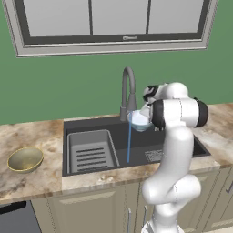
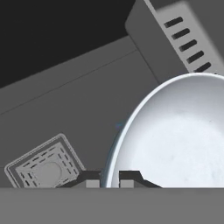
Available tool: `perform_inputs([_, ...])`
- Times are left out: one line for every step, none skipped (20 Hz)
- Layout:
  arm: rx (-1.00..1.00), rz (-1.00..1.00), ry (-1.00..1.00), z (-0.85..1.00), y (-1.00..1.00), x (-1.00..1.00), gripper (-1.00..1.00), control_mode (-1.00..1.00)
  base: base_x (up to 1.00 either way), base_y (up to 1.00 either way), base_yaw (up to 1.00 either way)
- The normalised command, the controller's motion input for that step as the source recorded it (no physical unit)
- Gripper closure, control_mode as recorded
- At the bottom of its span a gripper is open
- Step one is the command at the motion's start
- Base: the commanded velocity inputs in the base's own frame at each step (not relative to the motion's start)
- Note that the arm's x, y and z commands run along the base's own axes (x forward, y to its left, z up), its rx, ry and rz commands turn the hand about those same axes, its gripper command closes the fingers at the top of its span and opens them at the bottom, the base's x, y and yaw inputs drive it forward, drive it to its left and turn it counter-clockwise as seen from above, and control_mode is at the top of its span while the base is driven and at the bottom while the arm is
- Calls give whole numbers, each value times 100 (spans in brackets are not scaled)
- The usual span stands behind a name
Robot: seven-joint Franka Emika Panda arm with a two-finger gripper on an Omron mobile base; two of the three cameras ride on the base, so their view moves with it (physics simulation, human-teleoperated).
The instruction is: Rinse each bowl for a few seconds and place them down in the sink or on the counter.
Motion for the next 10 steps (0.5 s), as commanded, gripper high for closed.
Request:
perform_inputs([2, 0, 0, -16, 19, 27, 100, -100, 0, 0, 0])
perform_inputs([2, 0, 0, -16, 16, 28, 100, -100, 0, 0, 0])
perform_inputs([2, 0, 0, -15, 14, 25, 100, -100, 0, 0, 0])
perform_inputs([2, 0, 0, -12, 13, 19, 100, -100, 0, 0, 0])
perform_inputs([2, 0, 0, -10, 12, 10, 100, -100, 0, 0, 0])
perform_inputs([1, 0, 0, -4, 7, 0, 100, -100, 0, 0, 0])
perform_inputs([3, 0, 1, 0, 0, 0, 100, -100, 0, 0, 0])
perform_inputs([5, 0, 3, 0, 0, -3, 100, -100, 0, 0, 0])
perform_inputs([5, 0, 3, 0, 0, -13, 100, -100, 0, 0, 0])
perform_inputs([5, 0, 3, 0, 0, -19, 100, -100, 0, 0, 0])
